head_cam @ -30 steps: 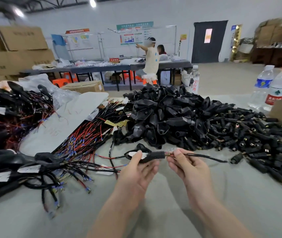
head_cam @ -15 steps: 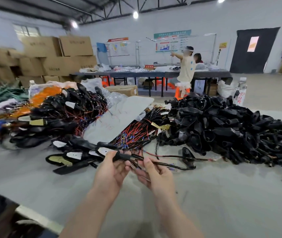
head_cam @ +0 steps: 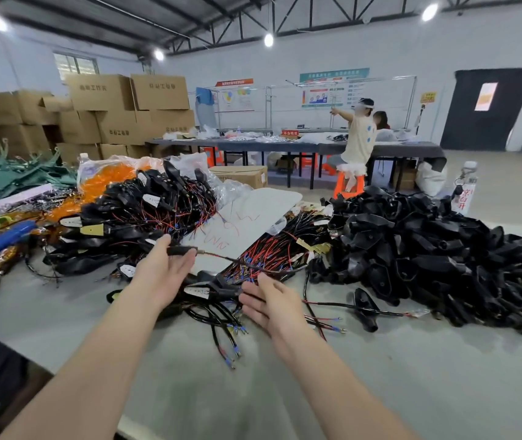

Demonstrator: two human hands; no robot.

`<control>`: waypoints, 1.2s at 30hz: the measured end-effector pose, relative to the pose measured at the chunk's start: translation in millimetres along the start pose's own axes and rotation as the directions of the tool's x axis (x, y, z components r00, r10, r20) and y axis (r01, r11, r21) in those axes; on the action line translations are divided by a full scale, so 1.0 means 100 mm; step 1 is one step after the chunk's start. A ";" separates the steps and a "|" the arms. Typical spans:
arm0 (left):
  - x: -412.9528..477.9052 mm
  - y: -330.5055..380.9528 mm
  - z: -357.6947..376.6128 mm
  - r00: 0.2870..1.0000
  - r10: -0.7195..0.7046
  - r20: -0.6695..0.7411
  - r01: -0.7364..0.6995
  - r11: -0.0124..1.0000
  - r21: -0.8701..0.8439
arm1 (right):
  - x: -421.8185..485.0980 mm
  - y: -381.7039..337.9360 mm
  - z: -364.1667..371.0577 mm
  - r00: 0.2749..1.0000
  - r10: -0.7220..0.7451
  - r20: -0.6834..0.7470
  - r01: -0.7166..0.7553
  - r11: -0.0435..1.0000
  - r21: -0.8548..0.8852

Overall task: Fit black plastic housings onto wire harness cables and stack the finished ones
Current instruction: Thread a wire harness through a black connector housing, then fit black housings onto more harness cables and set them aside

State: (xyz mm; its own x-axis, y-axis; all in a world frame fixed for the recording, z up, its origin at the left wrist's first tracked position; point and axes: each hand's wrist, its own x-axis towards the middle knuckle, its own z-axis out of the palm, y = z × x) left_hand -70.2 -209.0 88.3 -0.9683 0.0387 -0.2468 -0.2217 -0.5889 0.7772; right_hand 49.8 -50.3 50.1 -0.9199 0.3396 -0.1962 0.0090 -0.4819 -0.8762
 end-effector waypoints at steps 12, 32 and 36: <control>-0.06 -0.70 -0.05 0.954 0.297 -0.051 -0.199 0.746 0.635 | -0.10 0.12 -0.77 0.987 0.013 -0.162 -0.031 0.993 -0.110; 0.15 -1.28 0.73 0.658 0.186 0.730 -0.667 -0.305 0.679 | 0.23 -0.29 -1.29 0.964 -0.179 -0.198 0.145 0.974 -0.173; -0.37 -1.36 1.01 0.520 0.131 0.844 -0.807 -0.251 0.535 | 0.20 -0.49 -1.33 0.946 -0.299 -0.127 0.284 0.951 -0.122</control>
State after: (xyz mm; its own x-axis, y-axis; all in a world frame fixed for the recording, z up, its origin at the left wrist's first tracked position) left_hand -15.9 -48.5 50.3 -0.6294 0.6248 0.4620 0.7749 0.5484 0.3141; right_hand 83.1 87.7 30.8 -0.8230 0.5677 0.0201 -0.2045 -0.2631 -0.9428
